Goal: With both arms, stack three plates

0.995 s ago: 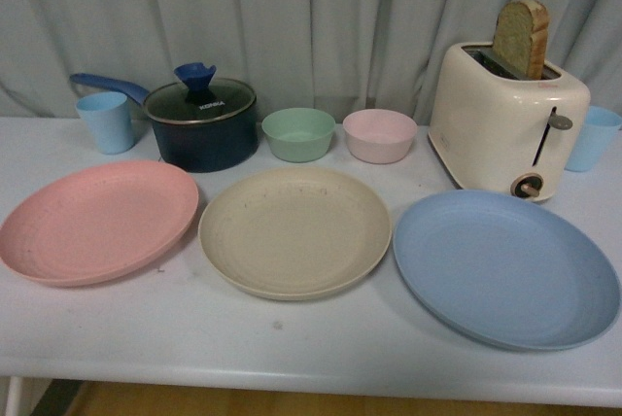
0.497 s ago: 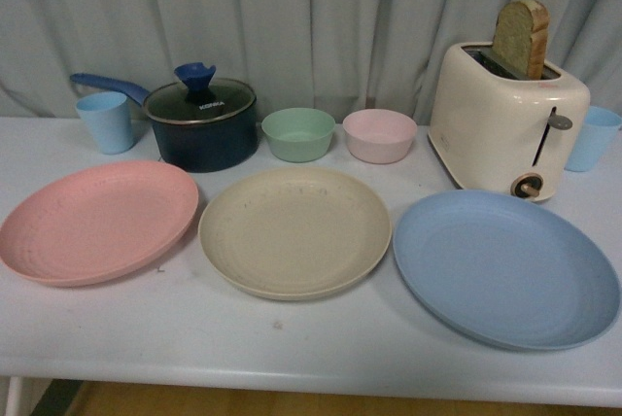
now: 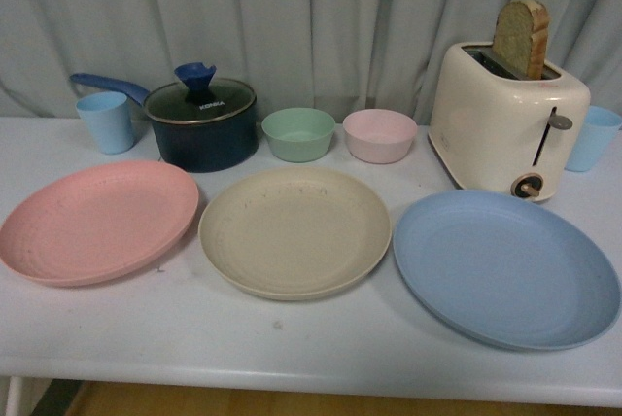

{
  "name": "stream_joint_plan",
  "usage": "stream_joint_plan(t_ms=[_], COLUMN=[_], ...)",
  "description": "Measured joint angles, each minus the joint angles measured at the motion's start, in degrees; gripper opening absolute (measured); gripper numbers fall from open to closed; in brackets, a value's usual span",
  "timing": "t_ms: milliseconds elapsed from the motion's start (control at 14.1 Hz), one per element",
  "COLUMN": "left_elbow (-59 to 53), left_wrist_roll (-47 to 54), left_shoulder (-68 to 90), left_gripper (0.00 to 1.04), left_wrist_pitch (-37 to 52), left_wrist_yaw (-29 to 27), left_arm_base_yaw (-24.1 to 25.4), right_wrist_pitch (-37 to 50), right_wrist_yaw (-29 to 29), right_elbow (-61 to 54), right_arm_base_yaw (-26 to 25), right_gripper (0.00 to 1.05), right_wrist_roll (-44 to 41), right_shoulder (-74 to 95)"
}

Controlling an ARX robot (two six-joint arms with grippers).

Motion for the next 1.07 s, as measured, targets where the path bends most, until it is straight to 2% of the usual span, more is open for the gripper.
stream_joint_plan(t_ms=[497, 569, 640, 782, 924, 995, 1066], left_elbow=[0.0, 3.2, 7.9, 10.9, 19.1, 24.5, 30.7], left_wrist_roll=[0.0, -1.5, -3.7, -4.8, -4.7, -4.5, -4.2], left_shoulder=[0.0, 3.7, 14.8, 31.3, 54.1, 65.4, 76.0], left_gripper=[0.98, 0.98, 0.98, 0.98, 0.98, 0.98, 0.98], left_wrist_pitch=[0.0, -9.4, -14.3, -0.4, 16.6, 21.6, 22.7], left_wrist_yaw=[0.0, -3.4, -5.5, -2.8, 0.3, 1.3, 1.4], left_arm_base_yaw=[0.0, -1.1, -1.1, 1.7, 3.2, 3.2, 3.2], right_wrist_pitch=[0.0, -0.1, 0.0, 0.0, 0.0, 0.0, 0.0], right_wrist_yaw=[0.0, 0.0, 0.0, 0.0, 0.0, 0.0, 0.0], right_elbow=[0.0, 0.0, 0.0, 0.0, 0.0, 0.0, 0.0], right_arm_base_yaw=[0.0, 0.0, 0.0, 0.0, 0.0, 0.0, 0.0], right_gripper=[0.98, 0.98, 0.98, 0.98, 0.98, 0.98, 0.98], right_wrist_roll=[0.0, 0.0, 0.0, 0.0, 0.0, 0.0, 0.0], right_shoulder=[0.0, 0.0, 0.0, 0.0, 0.0, 0.0, 0.0])
